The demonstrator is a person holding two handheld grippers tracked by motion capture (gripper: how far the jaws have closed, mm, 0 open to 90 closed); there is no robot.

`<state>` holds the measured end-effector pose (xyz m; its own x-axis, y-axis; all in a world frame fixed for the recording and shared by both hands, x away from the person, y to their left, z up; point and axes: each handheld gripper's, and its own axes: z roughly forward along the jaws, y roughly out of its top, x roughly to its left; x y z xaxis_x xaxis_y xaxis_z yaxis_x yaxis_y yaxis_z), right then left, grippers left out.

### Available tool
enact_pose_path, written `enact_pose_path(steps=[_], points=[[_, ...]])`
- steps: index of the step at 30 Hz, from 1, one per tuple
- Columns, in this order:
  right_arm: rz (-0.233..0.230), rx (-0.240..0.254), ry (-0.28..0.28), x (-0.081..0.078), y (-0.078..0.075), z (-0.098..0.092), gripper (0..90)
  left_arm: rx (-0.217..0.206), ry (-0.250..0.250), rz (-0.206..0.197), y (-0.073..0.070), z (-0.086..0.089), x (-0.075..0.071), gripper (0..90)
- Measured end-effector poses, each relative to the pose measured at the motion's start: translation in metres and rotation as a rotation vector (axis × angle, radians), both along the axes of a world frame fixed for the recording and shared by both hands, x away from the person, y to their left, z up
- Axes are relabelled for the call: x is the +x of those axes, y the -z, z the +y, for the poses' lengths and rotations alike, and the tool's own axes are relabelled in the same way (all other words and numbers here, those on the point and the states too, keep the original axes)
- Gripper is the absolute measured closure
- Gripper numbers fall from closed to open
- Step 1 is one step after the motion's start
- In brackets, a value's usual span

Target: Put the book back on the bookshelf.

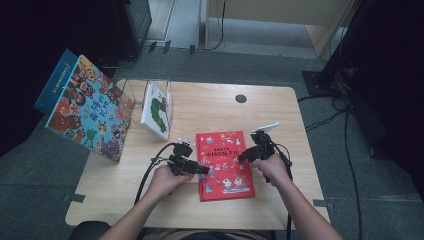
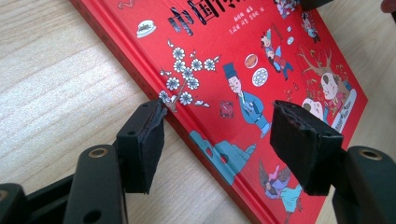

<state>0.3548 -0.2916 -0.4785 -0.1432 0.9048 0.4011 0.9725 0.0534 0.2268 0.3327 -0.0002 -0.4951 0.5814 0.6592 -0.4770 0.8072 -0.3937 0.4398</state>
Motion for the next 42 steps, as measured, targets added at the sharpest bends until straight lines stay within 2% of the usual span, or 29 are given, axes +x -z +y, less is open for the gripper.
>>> enact_pose_path(steps=[3, 7, 10, 14, 17, 25, 28, 31, 34, 35, 38, 39, 42], points=[[-0.019, 0.027, 0.008, 0.000, -0.007, -0.002, 57.6, -0.004, 0.008, -0.003, 0.000, 0.000, 0.000, 34.8], [-0.032, 0.032, -0.029, -0.001, -0.014, -0.003, 57.4, -0.016, 0.020, -0.002, 0.001, 0.003, 0.002, 34.3], [-0.043, 0.034, -0.056, -0.002, -0.021, -0.003, 57.1, -0.023, 0.021, 0.017, 0.001, 0.003, 0.004, 33.1], [-0.056, 0.048, -0.075, -0.002, -0.032, -0.003, 56.7, -0.018, 0.029, 0.009, 0.001, 0.003, 0.004, 33.7], [-0.062, 0.079, -0.086, -0.003, -0.045, -0.003, 57.7, -0.019, 0.039, 0.011, 0.001, 0.004, 0.005, 33.9], [-0.103, 0.081, -0.162, -0.005, -0.075, 0.009, 58.4, -0.031, 0.042, 0.051, 0.001, 0.007, 0.011, 35.5], [-0.098, 0.085, -0.188, -0.005, -0.084, 0.014, 60.9, -0.038, 0.047, 0.055, 0.001, 0.008, 0.012, 35.7], [-0.082, 0.087, -0.211, -0.005, -0.086, 0.021, 61.7, -0.044, 0.051, 0.057, 0.002, 0.008, 0.012, 36.1], [-0.087, 0.087, -0.222, -0.004, -0.086, 0.029, 63.8, -0.046, 0.053, 0.049, 0.002, 0.008, 0.011, 36.2], [-0.095, 0.089, -0.222, -0.003, -0.086, 0.031, 63.6, -0.046, 0.051, 0.045, 0.002, 0.008, 0.010, 35.6], [-0.075, 0.098, -0.219, 0.001, -0.083, 0.035, 60.4, -0.039, 0.058, 0.028, 0.002, 0.007, 0.009, 34.1], [-0.061, 0.110, -0.221, 0.003, -0.081, 0.037, 60.6, -0.048, 0.059, 0.034, 0.002, 0.007, 0.009, 33.0], [-0.062, 0.121, -0.223, 0.008, -0.079, 0.041, 64.2, -0.074, 0.047, 0.064, 0.003, 0.010, 0.011, 31.7]])
